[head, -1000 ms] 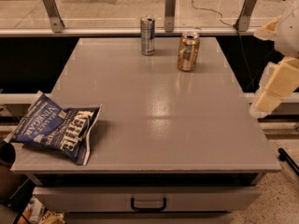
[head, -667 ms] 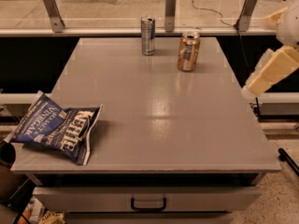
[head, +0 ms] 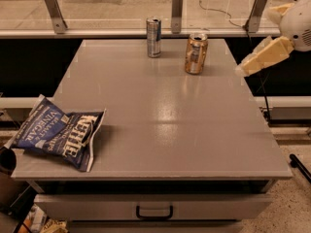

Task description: Move orange can near blue chip bag

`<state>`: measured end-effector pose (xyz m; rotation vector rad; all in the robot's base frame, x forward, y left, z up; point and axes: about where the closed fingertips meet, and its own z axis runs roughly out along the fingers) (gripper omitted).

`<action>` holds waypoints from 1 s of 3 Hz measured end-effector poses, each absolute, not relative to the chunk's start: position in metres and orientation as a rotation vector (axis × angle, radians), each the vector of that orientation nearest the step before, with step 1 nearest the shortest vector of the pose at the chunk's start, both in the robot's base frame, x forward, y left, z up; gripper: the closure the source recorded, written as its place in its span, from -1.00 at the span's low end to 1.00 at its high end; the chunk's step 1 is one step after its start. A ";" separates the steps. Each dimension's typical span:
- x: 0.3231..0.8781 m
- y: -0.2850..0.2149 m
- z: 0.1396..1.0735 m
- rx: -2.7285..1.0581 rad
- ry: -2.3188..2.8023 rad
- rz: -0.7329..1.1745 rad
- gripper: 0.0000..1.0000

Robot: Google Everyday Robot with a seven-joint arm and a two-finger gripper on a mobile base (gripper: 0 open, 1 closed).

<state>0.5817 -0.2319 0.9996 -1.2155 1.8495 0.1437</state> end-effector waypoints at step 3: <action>0.667 -0.201 0.945 -0.982 1.680 0.456 -1.00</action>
Offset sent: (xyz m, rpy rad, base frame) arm 0.0960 0.0259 -0.0503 0.3920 -0.0442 0.0339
